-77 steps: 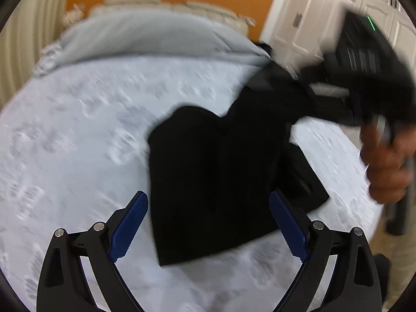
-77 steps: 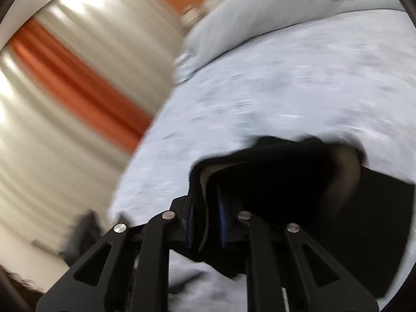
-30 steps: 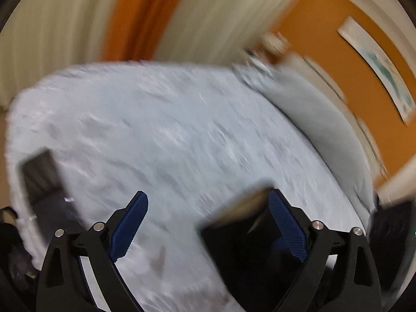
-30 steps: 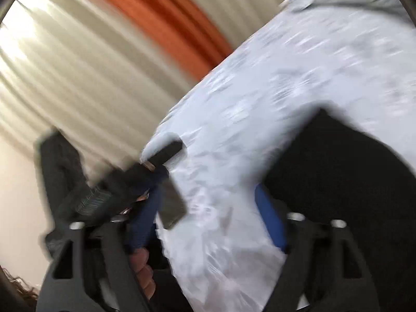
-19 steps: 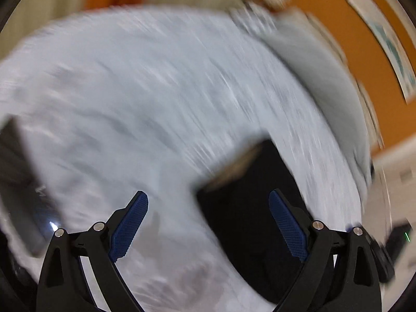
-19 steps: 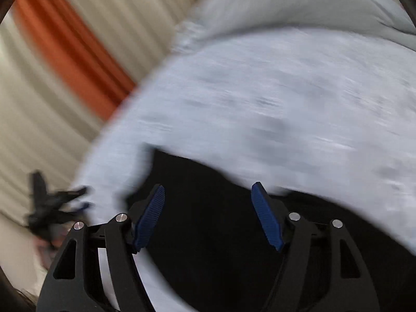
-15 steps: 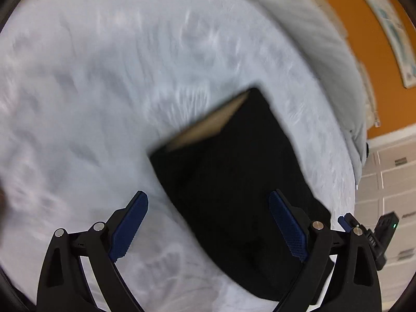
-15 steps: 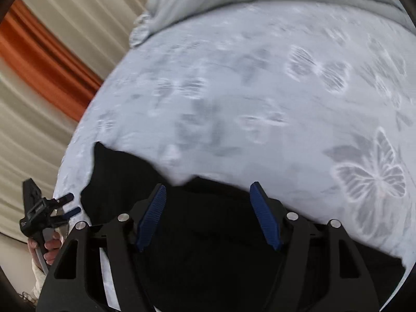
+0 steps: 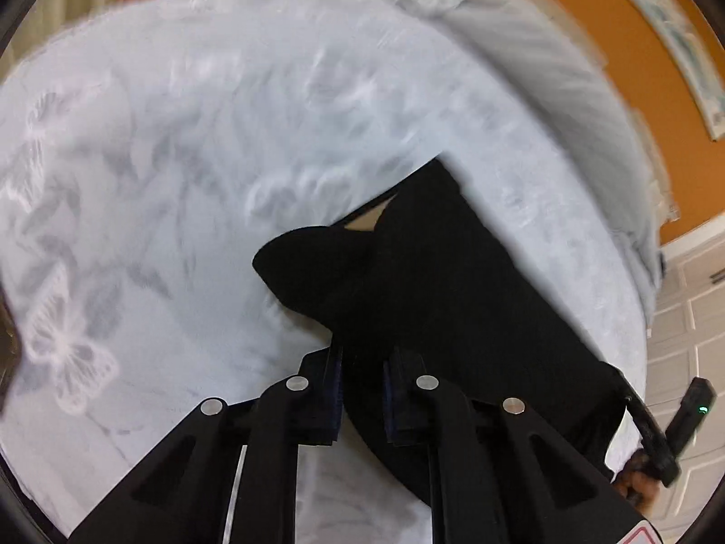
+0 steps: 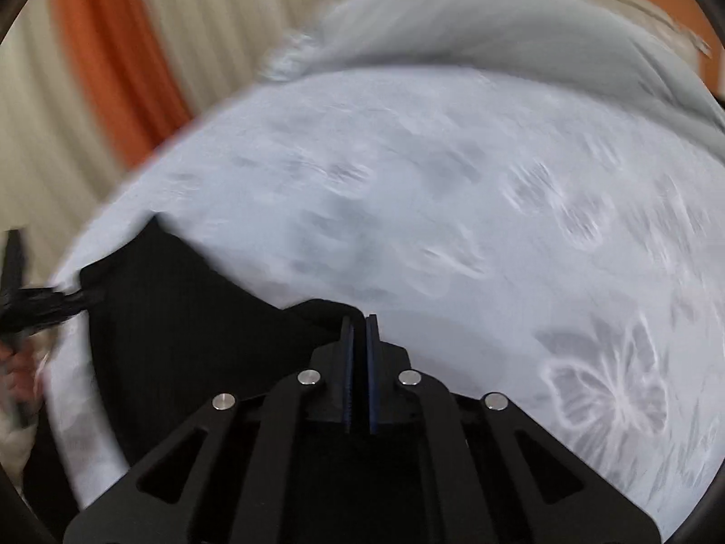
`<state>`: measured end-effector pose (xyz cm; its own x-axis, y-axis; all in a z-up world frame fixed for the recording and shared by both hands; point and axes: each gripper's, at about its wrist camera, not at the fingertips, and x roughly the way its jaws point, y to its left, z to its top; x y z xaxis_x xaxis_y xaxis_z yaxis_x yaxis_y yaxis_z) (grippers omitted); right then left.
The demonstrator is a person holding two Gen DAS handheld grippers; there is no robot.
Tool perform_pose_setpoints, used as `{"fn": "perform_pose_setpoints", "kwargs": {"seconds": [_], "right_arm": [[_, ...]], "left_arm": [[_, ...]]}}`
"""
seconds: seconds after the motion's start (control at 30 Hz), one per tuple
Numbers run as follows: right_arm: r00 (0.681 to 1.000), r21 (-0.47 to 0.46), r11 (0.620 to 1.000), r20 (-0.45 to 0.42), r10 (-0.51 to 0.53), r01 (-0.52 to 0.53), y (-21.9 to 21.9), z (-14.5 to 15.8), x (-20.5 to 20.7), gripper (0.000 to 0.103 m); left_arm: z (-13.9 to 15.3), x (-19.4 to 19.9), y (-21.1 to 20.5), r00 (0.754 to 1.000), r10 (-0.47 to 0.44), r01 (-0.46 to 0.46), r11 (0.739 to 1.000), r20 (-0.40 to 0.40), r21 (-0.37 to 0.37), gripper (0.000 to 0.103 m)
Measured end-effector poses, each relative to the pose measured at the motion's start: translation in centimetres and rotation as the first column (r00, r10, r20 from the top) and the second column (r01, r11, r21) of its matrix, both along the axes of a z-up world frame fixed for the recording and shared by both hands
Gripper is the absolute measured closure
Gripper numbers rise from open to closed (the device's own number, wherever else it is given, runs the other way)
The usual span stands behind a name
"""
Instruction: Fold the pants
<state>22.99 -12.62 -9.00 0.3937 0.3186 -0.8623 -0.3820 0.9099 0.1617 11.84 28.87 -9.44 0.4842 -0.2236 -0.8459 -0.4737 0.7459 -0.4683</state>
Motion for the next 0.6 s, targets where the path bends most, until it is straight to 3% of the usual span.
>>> {"fn": "perform_pose_setpoints", "kwargs": {"seconds": [0.07,0.13,0.23,0.3,0.33,0.37,0.4,0.47,0.5,0.53,0.6], "right_arm": [[0.998,-0.014,1.0,0.066,-0.019,0.02,0.7,0.4,-0.4,0.089],[0.99,0.124,0.99,0.117,-0.078,0.063,0.5,4.0,-1.6,0.087],[0.99,0.223,0.975,0.133,-0.045,0.014,1.1,5.9,-2.9,0.089],[1.0,0.206,0.978,0.013,0.022,-0.024,3.3,2.8,-1.8,0.091],[0.999,0.113,0.993,-0.027,0.033,-0.03,4.6,0.3,-0.9,0.094],[1.0,0.133,0.991,0.01,0.019,-0.02,4.5,-0.1,-0.5,0.094],[0.999,0.156,0.987,0.029,-0.032,0.027,4.1,0.6,-0.2,0.093],[0.983,0.234,0.957,0.025,-0.181,0.17,2.5,3.8,-0.6,0.087],[0.983,0.285,0.944,0.022,-0.182,0.168,2.1,4.8,-1.3,0.087],[0.985,0.329,0.932,0.018,-0.169,0.154,1.8,5.9,-2.5,0.087],[0.988,0.3,0.943,0.019,-0.155,0.142,1.2,7.4,-5.6,0.083]], "left_arm": [[-0.9,-0.1,0.2,1.0,0.018,-0.018,0.999,-0.01,-0.031,0.088],[0.5,-0.3,0.1,1.0,-0.011,0.011,1.0,0.013,0.017,0.086],[1.2,-0.7,0.4,1.0,-0.005,0.004,0.999,0.027,0.042,0.078],[0.6,-0.4,0.7,1.0,-0.001,0.001,1.0,0.004,0.013,0.076],[0.4,-0.5,0.9,1.0,0.01,-0.01,1.0,0.004,0.002,0.075],[0.7,-0.7,1.1,0.999,0.026,-0.026,1.0,0.025,-0.017,0.075],[1.2,-0.9,1.2,0.998,0.029,-0.027,0.999,0.055,-0.032,0.068],[2.4,-1.5,1.7,0.993,0.027,-0.024,0.999,0.115,-0.024,0.038],[2.6,-1.3,1.7,0.991,0.034,-0.033,0.999,0.129,-0.015,0.01],[2.3,-1.1,2.0,0.991,0.051,-0.05,0.999,0.12,-0.017,0.005],[0.5,-0.1,2.5,0.996,0.072,-0.068,0.995,0.051,-0.08,0.005]]}}
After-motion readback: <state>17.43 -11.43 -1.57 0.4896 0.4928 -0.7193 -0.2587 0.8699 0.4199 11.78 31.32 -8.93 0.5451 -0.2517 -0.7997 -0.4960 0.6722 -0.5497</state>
